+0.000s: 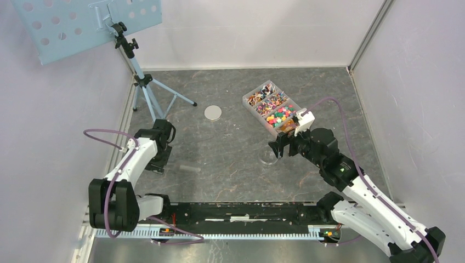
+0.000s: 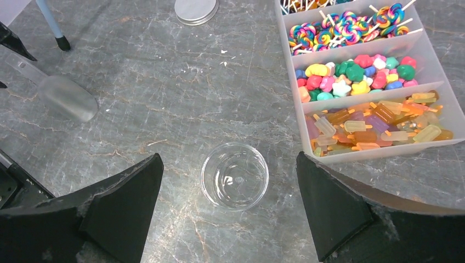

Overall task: Pack the candies
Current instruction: Pick up the spatula from the center of the board.

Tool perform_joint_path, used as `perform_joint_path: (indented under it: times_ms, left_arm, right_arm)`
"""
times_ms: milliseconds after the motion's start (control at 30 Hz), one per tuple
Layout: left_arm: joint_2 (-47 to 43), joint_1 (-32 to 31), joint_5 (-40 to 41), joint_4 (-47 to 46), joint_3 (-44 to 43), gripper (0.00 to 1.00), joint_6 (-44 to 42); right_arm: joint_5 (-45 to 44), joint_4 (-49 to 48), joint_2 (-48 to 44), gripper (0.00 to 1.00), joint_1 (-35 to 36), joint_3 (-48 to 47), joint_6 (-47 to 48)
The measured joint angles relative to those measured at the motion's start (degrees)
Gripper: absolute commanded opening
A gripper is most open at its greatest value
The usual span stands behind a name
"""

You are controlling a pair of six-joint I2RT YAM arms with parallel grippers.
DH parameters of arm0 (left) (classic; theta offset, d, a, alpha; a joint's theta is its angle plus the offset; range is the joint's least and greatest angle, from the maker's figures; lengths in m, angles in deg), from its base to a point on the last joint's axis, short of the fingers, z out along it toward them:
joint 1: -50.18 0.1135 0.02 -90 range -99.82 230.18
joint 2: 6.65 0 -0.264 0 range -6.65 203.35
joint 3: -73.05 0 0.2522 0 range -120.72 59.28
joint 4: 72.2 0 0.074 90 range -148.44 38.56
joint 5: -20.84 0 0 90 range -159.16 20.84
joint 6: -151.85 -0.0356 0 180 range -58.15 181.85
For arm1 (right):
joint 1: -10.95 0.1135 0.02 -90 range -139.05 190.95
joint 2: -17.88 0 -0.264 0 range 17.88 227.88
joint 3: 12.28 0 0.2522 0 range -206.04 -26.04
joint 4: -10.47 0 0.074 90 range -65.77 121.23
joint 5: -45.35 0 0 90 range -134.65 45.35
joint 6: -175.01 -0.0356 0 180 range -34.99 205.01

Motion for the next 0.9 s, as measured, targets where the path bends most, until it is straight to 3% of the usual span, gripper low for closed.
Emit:
perform_joint_path:
  times_ms: [567,900]
  left_arm:
    - [5.11,2.97,-1.49,-7.56,5.62,0.66,4.48]
    - [5.57,3.21,-1.9,-10.14,7.04,0.27,6.62]
  right_arm:
    - [-0.22,1.36,-0.79,0.98,0.0,0.0,0.9]
    - [-1.25,2.84,-0.66,0.98,0.0,0.0,1.73]
